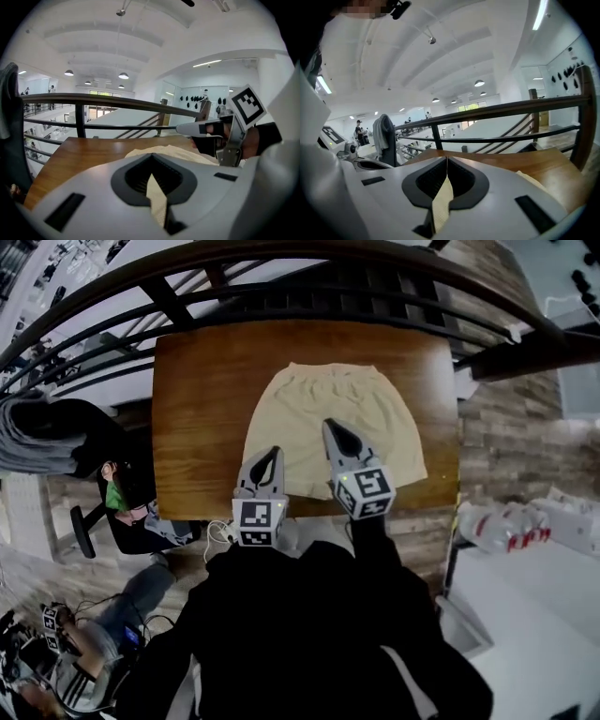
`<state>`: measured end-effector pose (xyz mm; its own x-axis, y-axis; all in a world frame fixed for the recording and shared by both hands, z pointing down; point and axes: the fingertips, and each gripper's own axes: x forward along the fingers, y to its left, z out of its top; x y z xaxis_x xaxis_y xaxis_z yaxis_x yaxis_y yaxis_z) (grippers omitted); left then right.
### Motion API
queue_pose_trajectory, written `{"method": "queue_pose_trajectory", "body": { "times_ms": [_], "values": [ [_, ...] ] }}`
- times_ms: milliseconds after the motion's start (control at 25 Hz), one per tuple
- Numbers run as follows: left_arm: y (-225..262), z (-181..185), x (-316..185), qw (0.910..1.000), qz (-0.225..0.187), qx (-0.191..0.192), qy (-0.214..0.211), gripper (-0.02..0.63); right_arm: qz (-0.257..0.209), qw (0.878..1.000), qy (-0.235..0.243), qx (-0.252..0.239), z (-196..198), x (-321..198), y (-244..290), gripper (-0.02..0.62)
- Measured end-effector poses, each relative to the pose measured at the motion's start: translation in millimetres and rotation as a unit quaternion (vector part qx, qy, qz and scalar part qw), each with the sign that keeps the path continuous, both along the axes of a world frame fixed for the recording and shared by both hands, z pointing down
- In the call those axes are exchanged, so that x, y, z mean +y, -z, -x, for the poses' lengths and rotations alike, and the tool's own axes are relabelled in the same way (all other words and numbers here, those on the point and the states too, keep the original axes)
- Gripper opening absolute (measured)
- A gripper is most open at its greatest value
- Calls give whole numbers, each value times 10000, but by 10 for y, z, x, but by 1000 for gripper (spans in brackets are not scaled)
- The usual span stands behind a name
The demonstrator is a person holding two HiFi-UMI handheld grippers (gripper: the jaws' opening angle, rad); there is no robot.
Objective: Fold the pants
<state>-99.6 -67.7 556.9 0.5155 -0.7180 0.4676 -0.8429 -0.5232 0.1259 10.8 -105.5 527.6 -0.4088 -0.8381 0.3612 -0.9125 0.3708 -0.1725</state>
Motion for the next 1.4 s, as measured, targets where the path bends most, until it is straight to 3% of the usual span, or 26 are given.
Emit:
{"method": "queue_pose_trajectory", "body": {
  "times_ms": [320, 600, 880, 1160, 1320, 1400],
  "values": [
    [-452, 463, -81, 9944, 633, -160, 829, 3, 416, 9918, 1134, 415, 483, -505, -381, 6],
    [-743, 685, -122, 9859, 1152, -151, 1201, 25, 816, 9637, 2216, 1247, 833, -850, -699, 63],
    [-1021, 804, -107, 9774, 1553, -255, 1409, 55, 1184, 9166, 3157, 2150, 969, -1118, -1090, 84],
    [-1285, 919, 25, 9688, 1973, -341, 1464, 63, 1436, 8518, 3977, 3093, 1045, -1244, -1442, 92],
    [-1379, 947, 95, 9639, 2190, -396, 1459, 63, 1653, 8185, 4326, 3400, 1043, -1295, -1577, 92],
    [-1440, 922, 104, 9614, 2337, -395, 1400, 63, 1776, 7942, 4561, 3601, 1024, -1327, -1624, 92]
  ]
}}
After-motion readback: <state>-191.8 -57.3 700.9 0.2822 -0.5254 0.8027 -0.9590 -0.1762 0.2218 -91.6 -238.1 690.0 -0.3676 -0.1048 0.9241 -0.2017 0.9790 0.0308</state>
